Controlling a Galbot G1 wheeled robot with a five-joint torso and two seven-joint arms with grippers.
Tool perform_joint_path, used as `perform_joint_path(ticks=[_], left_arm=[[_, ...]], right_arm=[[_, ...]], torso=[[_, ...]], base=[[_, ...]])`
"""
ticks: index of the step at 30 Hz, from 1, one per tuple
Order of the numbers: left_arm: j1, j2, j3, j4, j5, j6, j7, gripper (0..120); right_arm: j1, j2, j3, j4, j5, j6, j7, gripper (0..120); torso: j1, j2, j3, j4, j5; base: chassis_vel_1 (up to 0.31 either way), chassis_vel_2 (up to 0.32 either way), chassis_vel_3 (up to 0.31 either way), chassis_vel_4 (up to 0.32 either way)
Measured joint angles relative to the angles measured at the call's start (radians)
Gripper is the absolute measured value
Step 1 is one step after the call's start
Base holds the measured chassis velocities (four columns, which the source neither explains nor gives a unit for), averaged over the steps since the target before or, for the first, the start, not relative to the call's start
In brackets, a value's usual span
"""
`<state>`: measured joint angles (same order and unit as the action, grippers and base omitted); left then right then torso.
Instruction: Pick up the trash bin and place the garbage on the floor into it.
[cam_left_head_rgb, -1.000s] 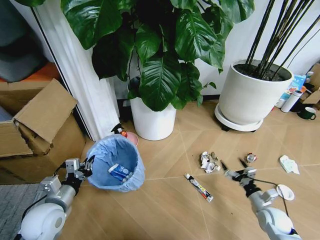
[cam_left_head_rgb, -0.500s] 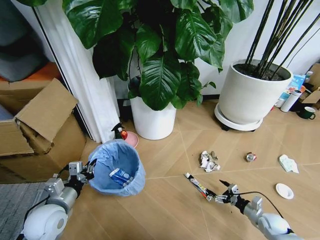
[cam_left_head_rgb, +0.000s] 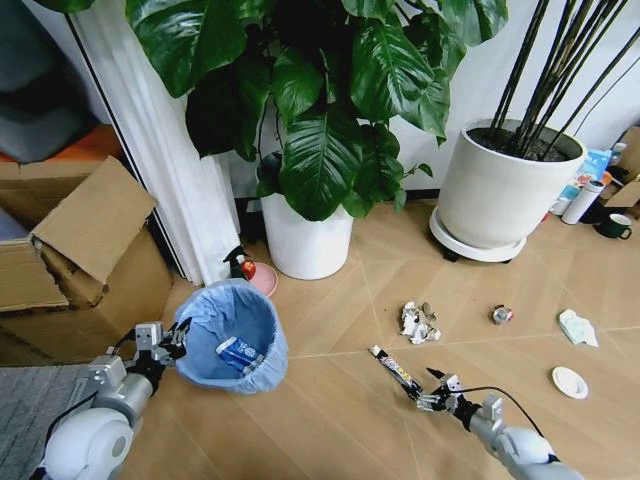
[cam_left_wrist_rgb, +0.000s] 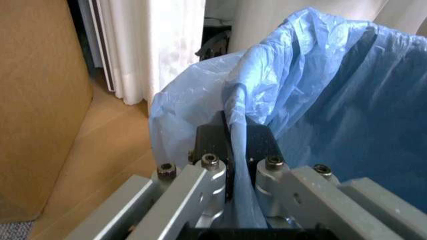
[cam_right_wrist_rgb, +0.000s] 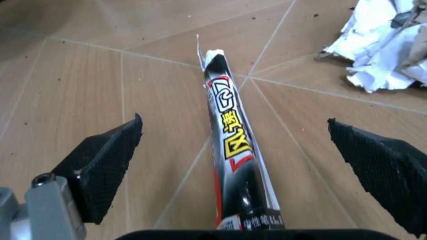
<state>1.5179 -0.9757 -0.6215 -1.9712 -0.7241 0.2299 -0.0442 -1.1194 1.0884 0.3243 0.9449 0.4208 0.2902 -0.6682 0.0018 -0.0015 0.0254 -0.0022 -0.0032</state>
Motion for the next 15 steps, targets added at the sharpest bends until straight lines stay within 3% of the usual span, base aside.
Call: perform_joint_path(ticks=[6,10,12,15], left_arm=[[0.0,-0.001,0.0,-0.004,-0.003,0.001,0.0,0],[0.0,-0.001,-0.001,-0.006,-0.009,0.001,-0.001,0],[0.0,0.001,-0.002,-0.006,-0.01,0.001,-0.001,0],[0.0,0.006,-0.006,-0.007,-0.017,0.001,-0.001,0]], right_arm=[[0.039,0.008,-0.032,-0.05,-0.027,0.0,0.008,98],[0.071,0.023,-0.066,-0.094,-0.035,-0.002,0.012,77],[0.075,0.027,-0.069,-0.102,-0.037,-0.002,0.012,75],[0.084,0.036,-0.071,-0.122,-0.046,-0.002,0.012,64]], torso=[[0.0,0.0,0.0,-0.0001,0.0],[0.0,0.0,0.0,0.0,0.0],[0.0,0.0,0.0,0.0,0.0002],[0.0,0.0,0.0,0.0001,0.0003]], base=[[0.0,0.0,0.0,0.0],[0.0,0.0,0.0,0.0],[0.0,0.0,0.0,0.0],[0.0,0.0,0.0,0.0]])
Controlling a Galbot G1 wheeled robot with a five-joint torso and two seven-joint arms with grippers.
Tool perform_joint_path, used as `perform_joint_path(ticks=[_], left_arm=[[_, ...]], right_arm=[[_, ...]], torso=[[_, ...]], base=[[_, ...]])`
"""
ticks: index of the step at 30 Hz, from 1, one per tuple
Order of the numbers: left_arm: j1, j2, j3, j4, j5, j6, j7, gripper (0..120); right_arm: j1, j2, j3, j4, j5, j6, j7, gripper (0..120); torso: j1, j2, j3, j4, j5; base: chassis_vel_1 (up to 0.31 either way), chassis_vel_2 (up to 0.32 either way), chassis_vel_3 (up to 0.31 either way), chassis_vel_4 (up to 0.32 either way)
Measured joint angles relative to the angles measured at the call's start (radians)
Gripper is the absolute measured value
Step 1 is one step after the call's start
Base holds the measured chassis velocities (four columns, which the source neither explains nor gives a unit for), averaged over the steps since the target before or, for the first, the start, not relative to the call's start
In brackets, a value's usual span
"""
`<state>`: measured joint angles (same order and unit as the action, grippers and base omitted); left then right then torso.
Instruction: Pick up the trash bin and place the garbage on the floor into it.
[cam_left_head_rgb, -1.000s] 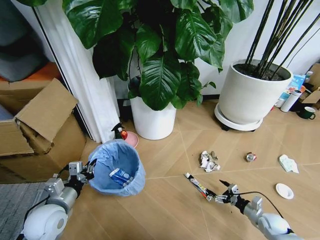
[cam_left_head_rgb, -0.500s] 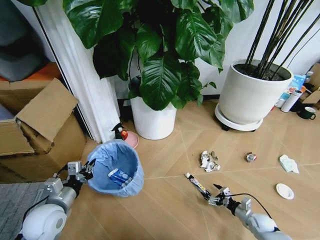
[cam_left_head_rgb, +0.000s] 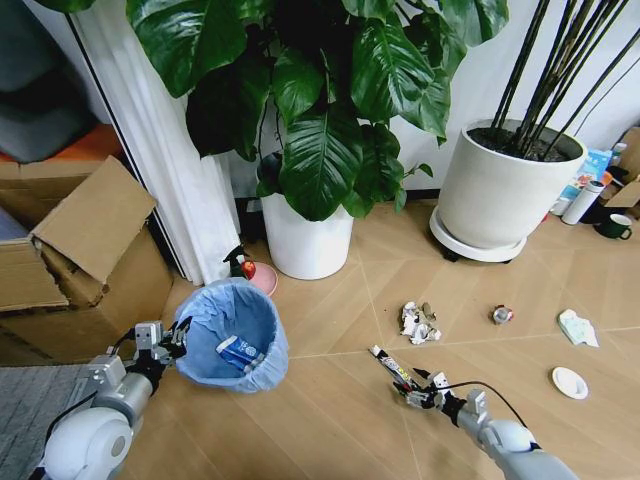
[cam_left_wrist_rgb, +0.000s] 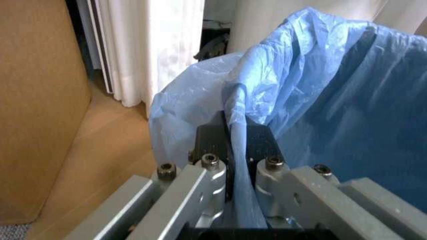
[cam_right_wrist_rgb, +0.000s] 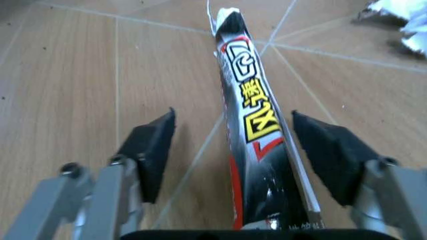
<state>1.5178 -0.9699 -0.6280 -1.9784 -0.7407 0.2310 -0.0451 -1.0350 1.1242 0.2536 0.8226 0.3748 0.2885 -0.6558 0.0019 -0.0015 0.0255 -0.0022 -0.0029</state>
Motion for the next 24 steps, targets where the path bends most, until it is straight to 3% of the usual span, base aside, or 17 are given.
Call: perform_joint_path(ticks=[6,10,14,18,24], left_arm=[[-0.002,0.006,-0.002,0.0,-0.007,0.0,0.0,0],[-0.004,0.007,-0.001,0.001,-0.008,0.0,0.0,0],[-0.01,0.01,0.002,0.007,-0.014,0.0,0.0,0],[-0.013,0.01,0.003,0.011,-0.017,0.0,0.001,0],[-0.013,0.011,0.008,0.012,-0.017,0.0,0.002,0]], right_arm=[[0.005,-0.003,0.01,-0.024,-0.017,0.0,0.004,38],[0.005,-0.003,0.014,-0.028,-0.019,0.0,0.005,31],[0.004,-0.001,0.02,-0.037,-0.027,0.001,0.004,10],[0.007,0.001,0.022,-0.045,-0.031,0.002,0.003,1],[0.009,0.003,0.038,-0.054,-0.033,0.004,-0.003,0]], torso=[[0.0,0.0,0.0,-0.0001,-0.0004],[0.0,0.0,0.0,-0.0002,-0.0001],[0.0,0.0,0.0,-0.0001,-0.0002],[0.0,0.0,0.0,-0.0001,-0.0003],[0.0,0.0,0.0,0.0,0.0]], base=[[0.0,0.0,0.0,0.0],[0.0,0.0,0.0,0.0],[0.0,0.0,0.0,0.0],[0.0,0.0,0.0,0.0],[0.0,0.0,0.0,0.0]])
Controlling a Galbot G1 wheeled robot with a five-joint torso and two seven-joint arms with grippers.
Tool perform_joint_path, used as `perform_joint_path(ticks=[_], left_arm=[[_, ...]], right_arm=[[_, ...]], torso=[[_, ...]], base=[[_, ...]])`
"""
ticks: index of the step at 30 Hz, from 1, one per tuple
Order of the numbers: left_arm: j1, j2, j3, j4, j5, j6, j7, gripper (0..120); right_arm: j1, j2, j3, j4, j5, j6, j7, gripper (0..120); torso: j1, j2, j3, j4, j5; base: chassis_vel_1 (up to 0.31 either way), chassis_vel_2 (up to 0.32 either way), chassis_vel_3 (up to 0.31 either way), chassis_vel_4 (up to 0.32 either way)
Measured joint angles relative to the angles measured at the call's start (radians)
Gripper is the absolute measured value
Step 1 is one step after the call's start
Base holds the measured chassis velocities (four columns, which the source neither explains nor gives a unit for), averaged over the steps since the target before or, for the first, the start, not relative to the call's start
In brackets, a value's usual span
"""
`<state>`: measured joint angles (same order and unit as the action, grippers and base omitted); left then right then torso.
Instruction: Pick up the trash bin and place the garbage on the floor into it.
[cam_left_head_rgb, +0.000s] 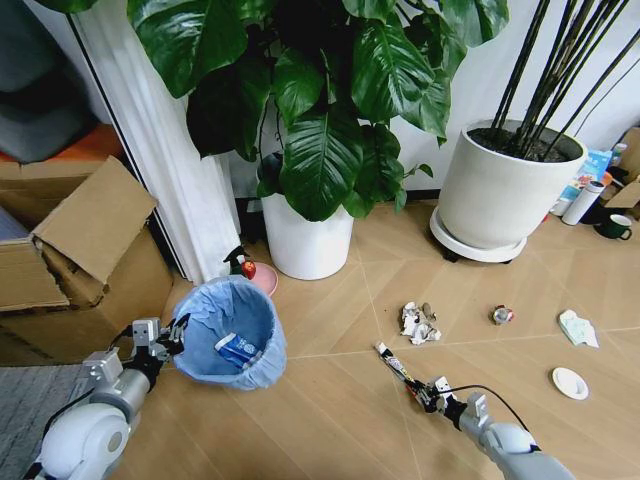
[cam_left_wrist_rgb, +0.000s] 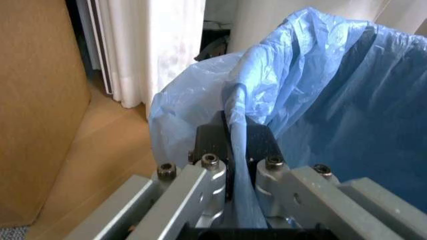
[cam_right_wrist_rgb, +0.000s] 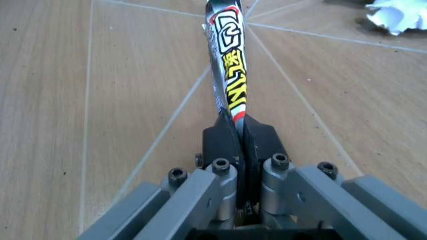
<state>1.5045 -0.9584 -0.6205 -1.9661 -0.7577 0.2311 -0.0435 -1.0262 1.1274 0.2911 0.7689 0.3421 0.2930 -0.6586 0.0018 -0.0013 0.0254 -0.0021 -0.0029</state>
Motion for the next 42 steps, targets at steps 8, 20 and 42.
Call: perform_joint_path(ticks=[8,20,42], left_arm=[[0.003,0.03,0.025,0.008,-0.018,0.001,0.003,0],[-0.021,0.139,0.098,0.021,-0.074,0.003,0.024,0],[-0.106,0.165,0.207,0.072,-0.082,-0.014,0.056,0]], right_arm=[[-0.083,-0.049,0.081,0.15,0.079,0.002,-0.03,0],[-0.112,-0.152,0.018,0.621,0.34,0.082,-0.18,0],[0.399,0.131,-0.603,0.454,0.561,0.144,-0.201,0]], torso=[[0.0,0.0,0.0,-0.0002,-0.0002],[0.0,0.0,0.0,0.0001,-0.0003],[0.0,0.0,0.0,0.0001,-0.0005]], base=[[0.0,0.0,0.0,0.0],[0.0,0.0,0.0,0.0],[0.0,0.0,0.0,0.0]])
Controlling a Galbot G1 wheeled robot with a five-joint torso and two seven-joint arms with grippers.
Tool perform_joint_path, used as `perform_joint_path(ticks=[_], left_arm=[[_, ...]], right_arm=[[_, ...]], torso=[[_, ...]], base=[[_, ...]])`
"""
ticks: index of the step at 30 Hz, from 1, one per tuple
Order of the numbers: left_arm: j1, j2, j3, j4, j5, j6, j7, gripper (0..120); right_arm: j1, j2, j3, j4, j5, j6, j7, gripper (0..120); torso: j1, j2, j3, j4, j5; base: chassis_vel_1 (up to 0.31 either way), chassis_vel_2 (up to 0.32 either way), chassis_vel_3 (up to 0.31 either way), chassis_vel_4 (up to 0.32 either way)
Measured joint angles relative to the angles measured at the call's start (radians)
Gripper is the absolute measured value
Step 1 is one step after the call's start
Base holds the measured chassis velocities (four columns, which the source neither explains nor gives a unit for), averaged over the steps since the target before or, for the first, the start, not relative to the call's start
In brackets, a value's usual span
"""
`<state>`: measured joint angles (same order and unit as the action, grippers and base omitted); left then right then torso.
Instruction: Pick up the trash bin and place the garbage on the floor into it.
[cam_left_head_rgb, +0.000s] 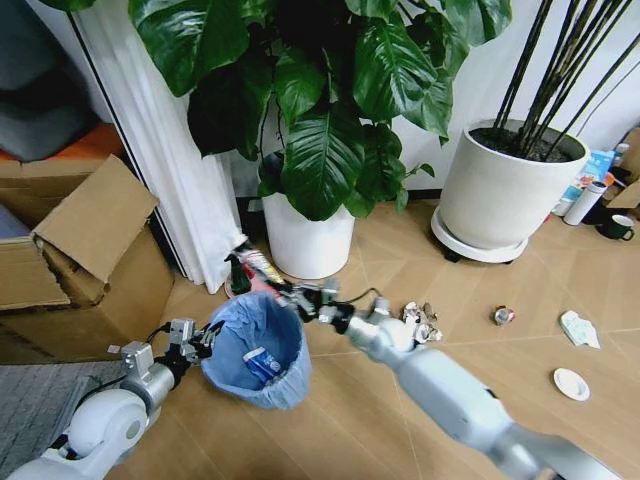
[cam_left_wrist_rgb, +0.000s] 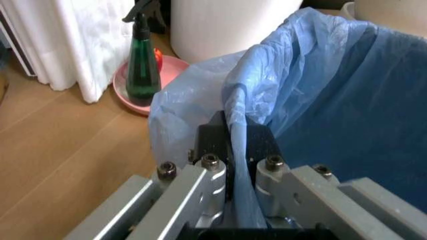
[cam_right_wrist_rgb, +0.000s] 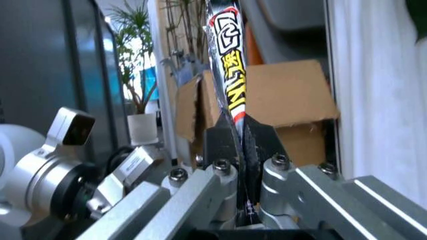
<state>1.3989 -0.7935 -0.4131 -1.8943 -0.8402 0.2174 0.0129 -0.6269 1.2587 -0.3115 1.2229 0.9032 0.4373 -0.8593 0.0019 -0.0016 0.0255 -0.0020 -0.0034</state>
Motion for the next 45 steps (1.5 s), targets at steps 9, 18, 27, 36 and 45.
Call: perform_joint_path(ticks=[9,18,27,36,45], left_arm=[[0.0,0.004,-0.006,0.001,0.002,0.0,0.0,0],[0.026,0.005,-0.042,-0.012,0.003,0.0,0.0,0],[0.036,0.003,-0.074,-0.015,0.001,0.0,-0.003,0],[0.041,-0.02,-0.097,-0.024,-0.002,0.003,-0.005,0],[0.045,-0.045,-0.116,-0.039,-0.002,0.004,-0.008,0]], right_arm=[[0.011,-0.025,-0.068,0.011,0.006,-0.011,0.003,0],[0.018,-0.039,-0.108,0.027,-0.002,-0.022,0.005,32],[0.014,-0.095,-0.086,0.07,0.0,-0.027,0.017,67],[-0.122,-0.204,0.132,0.107,-0.096,-0.062,0.154,97],[-0.34,-0.234,0.44,0.091,-0.312,-0.102,0.486,100]], torso=[[0.0,0.0,0.0,-0.0004,0.0002],[0.0,0.0,0.0,-0.0001,0.0003],[0.0,0.0,0.0,0.0,0.0004],[0.0,0.0,0.0,-0.0002,0.0009],[0.0,0.0,0.0,-0.0005,0.0002]], base=[[0.0,0.0,0.0,0.0],[0.0,0.0,0.0,0.0],[0.0,0.0,0.0,0.0],[0.0,0.0,0.0,0.0],[0.0,0.0,0.0,0.0]])
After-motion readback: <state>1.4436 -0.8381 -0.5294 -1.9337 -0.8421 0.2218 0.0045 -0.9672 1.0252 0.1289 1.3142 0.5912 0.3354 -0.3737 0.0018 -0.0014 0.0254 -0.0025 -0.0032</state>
